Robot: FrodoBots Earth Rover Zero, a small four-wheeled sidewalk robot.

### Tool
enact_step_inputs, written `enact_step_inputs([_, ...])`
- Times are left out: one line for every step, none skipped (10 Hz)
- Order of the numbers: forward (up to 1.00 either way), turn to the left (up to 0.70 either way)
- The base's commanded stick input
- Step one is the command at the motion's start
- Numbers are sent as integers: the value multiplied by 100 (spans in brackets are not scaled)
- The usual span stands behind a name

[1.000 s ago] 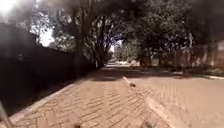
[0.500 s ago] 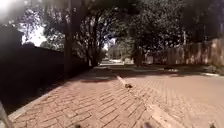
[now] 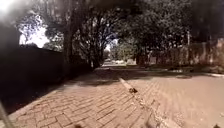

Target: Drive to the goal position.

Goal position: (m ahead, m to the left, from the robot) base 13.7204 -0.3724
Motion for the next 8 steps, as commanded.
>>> enact_step_inputs([70, 0])
enact_step_inputs([70, 0])
enact_step_inputs([70, 0])
enact_step_inputs([70, 0])
enact_step_inputs([70, 0])
enact_step_inputs([70, 0])
enact_step_inputs([70, 0])
enact_step_inputs([70, 0])
